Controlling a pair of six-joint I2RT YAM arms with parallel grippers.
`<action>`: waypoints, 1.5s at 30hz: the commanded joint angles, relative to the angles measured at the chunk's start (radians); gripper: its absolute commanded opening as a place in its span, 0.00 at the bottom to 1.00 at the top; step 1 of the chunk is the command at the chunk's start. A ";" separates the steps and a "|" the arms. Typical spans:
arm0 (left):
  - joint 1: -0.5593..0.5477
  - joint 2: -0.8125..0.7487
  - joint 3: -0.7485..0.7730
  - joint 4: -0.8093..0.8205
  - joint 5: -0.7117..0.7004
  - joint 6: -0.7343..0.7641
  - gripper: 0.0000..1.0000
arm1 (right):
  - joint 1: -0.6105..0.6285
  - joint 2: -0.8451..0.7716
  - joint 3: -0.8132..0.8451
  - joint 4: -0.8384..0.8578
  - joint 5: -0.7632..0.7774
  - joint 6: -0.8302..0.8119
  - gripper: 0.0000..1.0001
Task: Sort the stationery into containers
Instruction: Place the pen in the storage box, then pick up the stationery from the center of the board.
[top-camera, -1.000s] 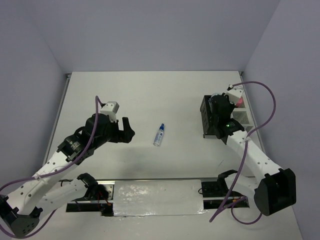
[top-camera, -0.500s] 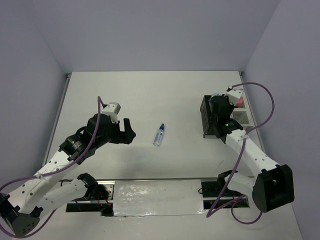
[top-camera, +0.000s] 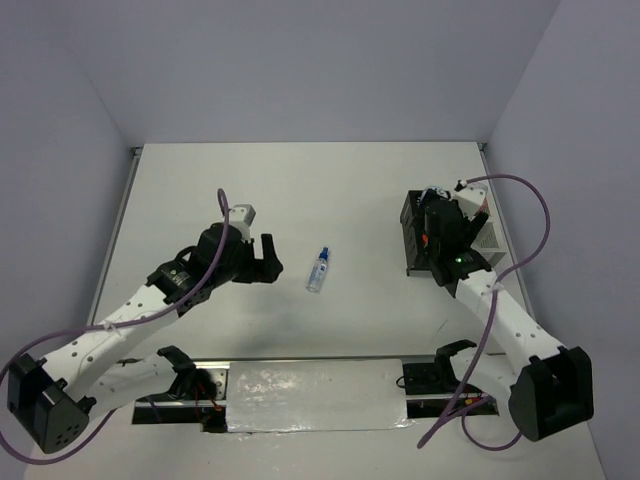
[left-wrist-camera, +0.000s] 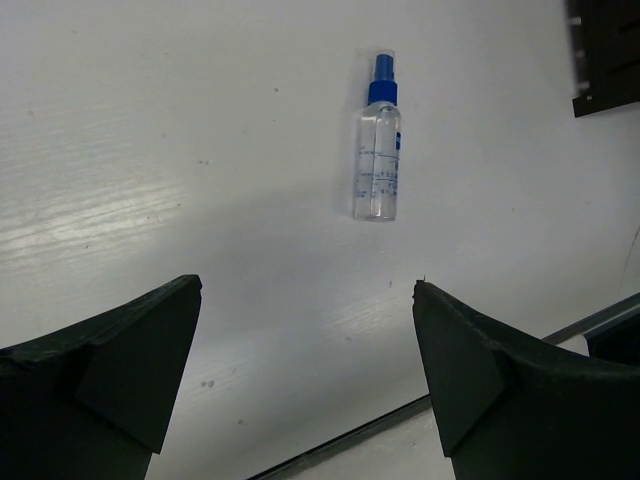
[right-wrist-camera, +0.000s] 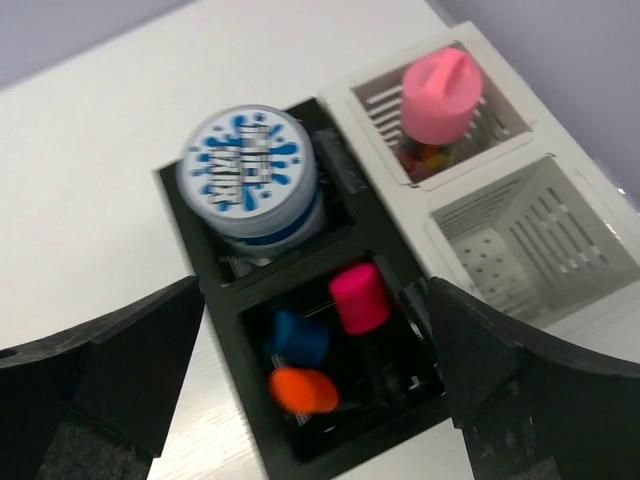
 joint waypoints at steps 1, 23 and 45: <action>-0.002 0.081 -0.003 0.163 0.063 -0.026 0.99 | 0.022 -0.141 0.023 -0.024 -0.090 0.039 1.00; -0.217 0.933 0.463 -0.005 -0.152 -0.043 0.84 | 0.202 -0.246 0.127 -0.284 -0.394 0.000 1.00; -0.298 0.252 -0.072 0.818 0.155 0.012 0.00 | 0.392 -0.327 -0.097 0.153 -0.517 0.413 1.00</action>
